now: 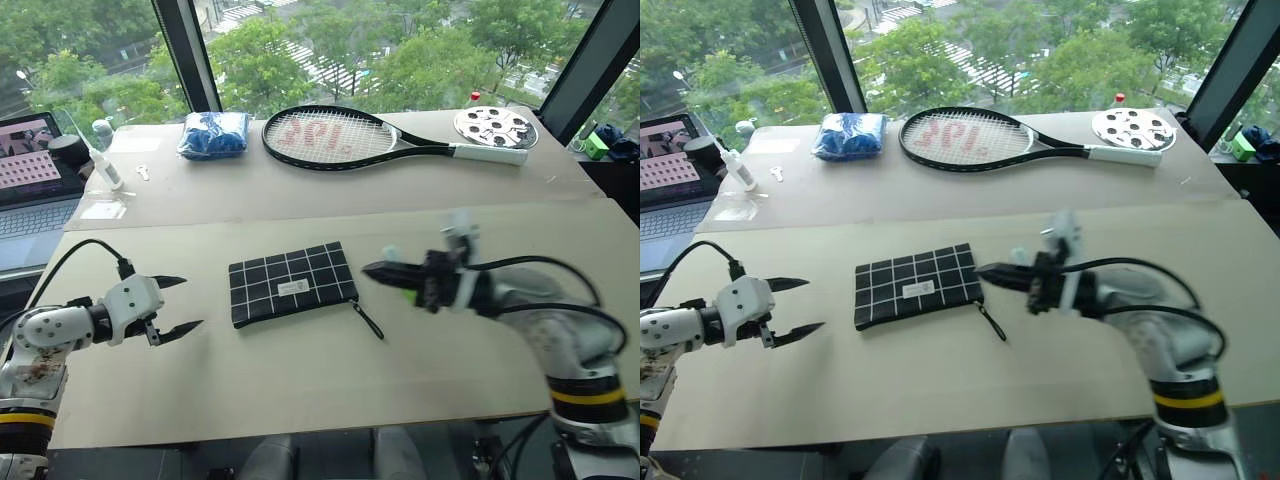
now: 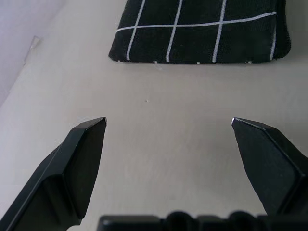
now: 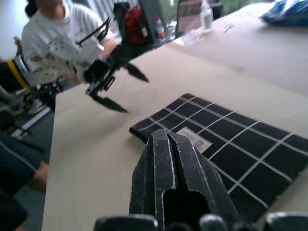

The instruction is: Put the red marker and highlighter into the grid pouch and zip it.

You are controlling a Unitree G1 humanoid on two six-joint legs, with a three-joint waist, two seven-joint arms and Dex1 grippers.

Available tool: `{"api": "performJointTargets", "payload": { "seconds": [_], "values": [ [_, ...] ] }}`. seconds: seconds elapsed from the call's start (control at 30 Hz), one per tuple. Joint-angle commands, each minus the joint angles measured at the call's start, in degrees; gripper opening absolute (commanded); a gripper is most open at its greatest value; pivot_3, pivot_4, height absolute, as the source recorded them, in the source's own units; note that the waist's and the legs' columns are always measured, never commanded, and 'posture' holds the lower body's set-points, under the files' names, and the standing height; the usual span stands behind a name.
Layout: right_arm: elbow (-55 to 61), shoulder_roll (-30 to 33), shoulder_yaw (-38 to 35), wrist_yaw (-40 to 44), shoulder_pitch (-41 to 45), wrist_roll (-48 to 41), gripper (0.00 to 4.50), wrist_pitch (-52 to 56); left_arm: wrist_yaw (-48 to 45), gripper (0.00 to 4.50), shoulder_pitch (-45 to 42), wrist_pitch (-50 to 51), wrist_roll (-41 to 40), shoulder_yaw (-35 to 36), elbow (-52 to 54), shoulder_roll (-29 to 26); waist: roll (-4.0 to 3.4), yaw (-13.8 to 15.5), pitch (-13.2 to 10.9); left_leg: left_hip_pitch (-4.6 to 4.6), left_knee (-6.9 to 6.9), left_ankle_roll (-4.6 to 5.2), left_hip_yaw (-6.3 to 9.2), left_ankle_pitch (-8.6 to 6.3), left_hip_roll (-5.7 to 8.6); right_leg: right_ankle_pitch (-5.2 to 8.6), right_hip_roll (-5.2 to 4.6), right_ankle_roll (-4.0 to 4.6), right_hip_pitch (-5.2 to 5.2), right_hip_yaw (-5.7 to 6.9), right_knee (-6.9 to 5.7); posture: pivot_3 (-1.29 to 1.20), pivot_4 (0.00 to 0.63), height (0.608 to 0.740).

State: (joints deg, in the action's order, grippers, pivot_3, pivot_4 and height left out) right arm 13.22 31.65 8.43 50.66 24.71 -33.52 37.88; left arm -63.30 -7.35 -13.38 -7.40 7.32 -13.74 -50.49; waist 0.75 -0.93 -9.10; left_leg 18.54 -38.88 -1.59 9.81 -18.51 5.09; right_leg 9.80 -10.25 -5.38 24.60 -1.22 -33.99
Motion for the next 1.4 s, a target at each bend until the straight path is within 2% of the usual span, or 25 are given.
{"api": "performJointTargets", "payload": {
  "seconds": [0.03,0.17,0.4,0.53,0.67,0.9,1.0,1.27,1.33,1.4],
  "values": [
    [-7.37,-2.80,6.40,-1.87,5.09,10.66,0.06,-7.28,-1.21,4.50,-2.55,-5.16,1.66,-2.38,-0.47,-0.54,0.01,0.15,0.00,0.03,-0.01,-0.18,0.00,0.10,0.02,-0.01,-0.01,-0.01,0.05,0.00,0.01,0.00,0.150,0.740],
    [-15.09,-4.99,13.02,-1.70,8.97,20.52,0.06,-13.95,-2.12,4.50,-4.72,-9.56,3.28,-5.44,-1.55,-0.39,0.03,-0.24,0.01,0.58,-0.09,-0.38,-0.12,0.21,-0.03,-0.18,-0.01,0.13,0.73,0.06,-0.04,0.00,0.150,0.740],
    [-22.04,-5.12,20.81,-0.05,11.73,32.40,0.06,-19.62,-1.56,4.50,-9.01,-19.73,7.47,-10.37,-7.69,1.03,0.02,-0.85,0.05,0.62,-0.08,-0.38,-0.24,0.20,-0.01,-0.24,-0.10,0.15,0.86,0.19,-0.01,0.00,0.150,0.740],
    [-23.21,-6.07,20.63,0.48,11.82,34.24,0.06,-21.17,-0.41,4.50,-11.39,-23.92,8.50,-11.64,-11.43,2.04,0.02,-0.75,0.13,0.38,-0.08,-0.34,-0.25,0.17,-0.03,-0.26,-0.09,0.16,0.57,0.22,-0.01,0.00,0.150,0.740],
    [-23.54,-7.28,19.78,0.30,11.48,34.79,0.06,-21.59,1.02,4.50,-14.70,-29.81,8.44,-13.13,-15.40,5.47,-0.01,-0.65,0.20,0.27,-0.09,-0.32,-0.26,0.17,-0.03,-0.26,-0.09,0.15,0.50,0.22,-0.03,0.00,0.150,0.740],
    [-21.48,-7.35,18.38,0.62,9.28,35.12,0.06,-20.75,0.85,4.50,-17.31,-35.21,6.84,-14.13,-21.15,6.97,0.00,-0.93,0.25,0.25,-0.09,-0.33,-0.27,0.17,-0.02,-0.27,-0.09,0.15,0.51,0.22,-0.03,0.00,0.150,0.740],
    [-20.70,-7.29,18.02,0.74,8.30,35.42,0.00,-20.41,0.07,3.83,-18.00,-34.61,4.96,-14.21,-21.18,7.92,0.00,-0.82,0.25,0.26,-0.09,-0.32,-0.27,0.17,-0.01,-0.28,-0.10,0.13,0.50,0.22,-0.03,0.00,0.150,0.740],
    [-21.40,-7.22,17.14,0.94,8.14,35.57,0.00,-20.12,-3.64,0.78,-16.92,-33.52,1.87,-14.68,-20.09,7.44,0.00,-1.26,0.25,0.27,-0.09,-0.30,-0.27,0.15,-0.02,-0.28,-0.09,0.13,0.53,0.22,-0.02,0.00,0.150,0.740],
    [-21.39,-7.15,17.02,1.08,8.08,35.47,0.00,-20.21,-3.71,0.13,-16.48,-33.01,1.49,-14.68,-19.01,7.47,0.00,-1.29,0.25,0.27,-0.09,-0.30,-0.27,0.15,-0.02,-0.28,-0.09,0.13,0.53,0.22,-0.02,0.00,0.150,0.740],
    [-21.56,-7.32,16.85,0.99,8.11,35.47,0.00,-20.51,-3.89,0.02,-15.79,-31.69,1.09,-14.79,-17.84,7.40,0.00,-1.31,0.25,0.27,-0.09,-0.29,-0.27,0.15,-0.02,-0.28,-0.09,0.13,0.53,0.22,-0.02,0.00,0.150,0.740]
  ]
}}
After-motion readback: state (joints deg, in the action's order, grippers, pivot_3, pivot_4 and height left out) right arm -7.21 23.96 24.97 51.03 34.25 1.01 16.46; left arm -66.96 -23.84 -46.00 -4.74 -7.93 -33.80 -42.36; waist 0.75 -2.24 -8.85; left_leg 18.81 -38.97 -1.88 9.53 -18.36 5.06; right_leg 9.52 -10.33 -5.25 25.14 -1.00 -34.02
